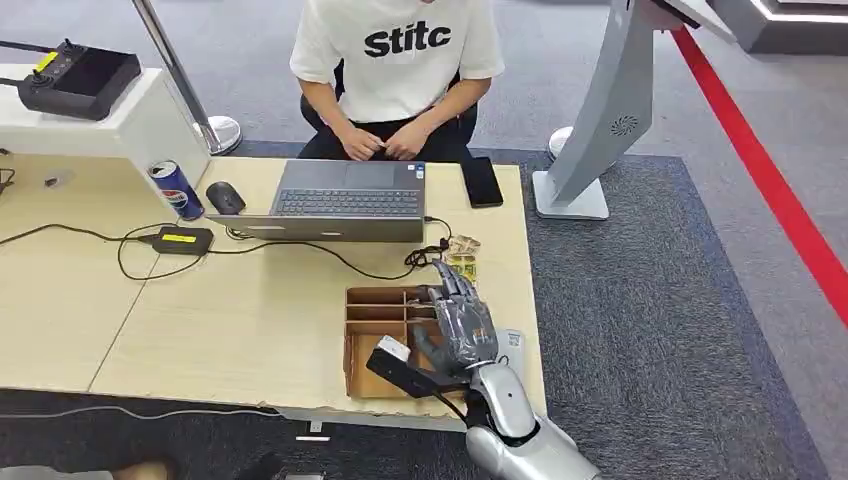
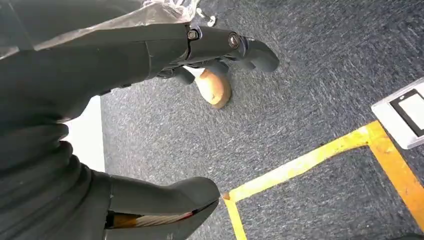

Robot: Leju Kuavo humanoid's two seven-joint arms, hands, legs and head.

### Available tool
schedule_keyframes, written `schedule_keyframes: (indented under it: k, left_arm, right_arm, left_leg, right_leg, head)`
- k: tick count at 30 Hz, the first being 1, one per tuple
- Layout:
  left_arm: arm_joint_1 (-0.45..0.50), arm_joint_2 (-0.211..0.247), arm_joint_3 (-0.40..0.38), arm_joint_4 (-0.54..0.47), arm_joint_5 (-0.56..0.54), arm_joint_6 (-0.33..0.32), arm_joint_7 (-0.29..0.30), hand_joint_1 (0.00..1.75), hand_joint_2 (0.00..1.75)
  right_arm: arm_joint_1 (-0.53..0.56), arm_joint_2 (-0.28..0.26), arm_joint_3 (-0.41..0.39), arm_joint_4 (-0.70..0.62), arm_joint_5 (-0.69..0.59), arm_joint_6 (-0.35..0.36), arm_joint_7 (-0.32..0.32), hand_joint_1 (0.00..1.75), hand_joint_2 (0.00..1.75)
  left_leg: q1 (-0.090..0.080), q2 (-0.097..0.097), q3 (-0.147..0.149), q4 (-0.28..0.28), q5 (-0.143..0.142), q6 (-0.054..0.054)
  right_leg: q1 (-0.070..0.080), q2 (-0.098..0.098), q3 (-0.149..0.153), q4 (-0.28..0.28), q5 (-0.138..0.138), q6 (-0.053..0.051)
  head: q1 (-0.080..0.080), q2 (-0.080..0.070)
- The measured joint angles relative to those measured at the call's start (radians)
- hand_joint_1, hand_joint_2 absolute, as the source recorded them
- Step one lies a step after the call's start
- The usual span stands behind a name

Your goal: Pass the card to the sensor for recognition and then transmit it.

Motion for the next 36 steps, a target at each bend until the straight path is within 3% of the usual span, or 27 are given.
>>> schedule_keyframes:
  k: [12,16,17,22,25,27,30,32,36]
  left_arm:
    - [0.000,0.000,0.001,0.000,-0.002,-0.001,0.000,0.00,1.75]
    - [0.000,0.000,0.002,0.000,-0.002,-0.002,0.000,0.00,1.75]
    - [0.000,0.000,0.002,0.000,-0.002,-0.002,0.000,0.00,1.75]
    - [0.000,0.000,0.002,0.000,-0.002,-0.001,0.000,0.00,1.75]
    - [0.000,0.000,0.002,0.000,-0.002,-0.002,0.000,0.00,1.75]
    - [0.000,0.000,0.002,0.000,-0.002,-0.002,0.000,0.00,1.75]
    - [0.000,0.000,0.002,0.000,-0.002,-0.002,0.000,0.00,1.75]
    - [0.000,0.000,0.002,0.000,-0.002,-0.002,0.000,0.00,1.75]
    - [0.001,0.000,0.003,0.000,-0.002,-0.002,0.000,0.00,1.75]
  right_arm:
    - [0.000,-0.009,-0.009,0.008,0.000,0.000,0.000,0.68,1.75]
    - [0.000,-0.010,-0.013,0.008,0.000,0.000,0.000,0.75,1.75]
    - [0.000,-0.011,-0.013,0.008,0.000,0.001,0.000,0.84,1.75]
    - [0.000,-0.013,-0.014,0.008,0.000,0.001,0.000,0.89,1.75]
    - [0.000,-0.015,-0.014,0.008,0.000,0.001,0.000,1.06,1.75]
    - [0.000,-0.015,-0.014,0.008,0.000,0.001,0.000,1.34,1.75]
    - [-0.002,-0.016,-0.014,0.008,0.000,0.000,0.000,1.50,1.75]
    - [-0.003,-0.016,-0.015,0.008,0.000,0.000,0.000,1.75,1.75]
    - [-0.005,-0.016,-0.015,0.008,-0.003,0.002,0.000,1.75,1.75]
  left_leg:
    - [0.000,0.000,0.000,0.000,0.000,0.000]
    - [0.000,0.000,0.000,0.000,0.000,0.000]
    - [0.000,0.000,0.000,0.000,0.000,0.000]
    - [0.000,0.000,0.000,0.000,0.000,0.000]
    - [0.000,0.000,0.000,0.000,0.000,0.000]
    - [0.000,0.000,0.000,0.000,0.000,0.000]
    - [0.000,0.000,0.000,0.000,0.000,0.000]
    - [0.000,0.000,0.000,0.000,0.000,0.000]
    - [0.000,0.000,0.000,0.000,0.000,0.000]
  right_leg:
    - [0.000,0.000,0.000,0.000,0.000,0.000]
    - [0.000,0.000,0.000,0.000,0.000,0.000]
    - [0.000,0.000,0.000,0.000,0.000,0.000]
    - [0.000,0.000,0.000,0.000,0.000,0.000]
    - [0.000,0.000,0.000,0.000,0.000,0.000]
    - [0.000,0.000,0.000,0.000,0.000,0.000]
    - [0.000,0.000,0.000,0.000,0.000,0.000]
    - [0.000,0.000,0.000,0.000,0.000,0.000]
    - [0.000,0.000,0.000,0.000,0.000,0.000]
  head:
    - [0.000,0.000]
    - [0.000,0.000]
    - [0.000,0.000]
    - [0.000,0.000]
    - [0.000,0.000]
    - [0.000,0.000]
    - [0.000,0.000]
    - [0.000,0.000]
    - [0.000,0.000]
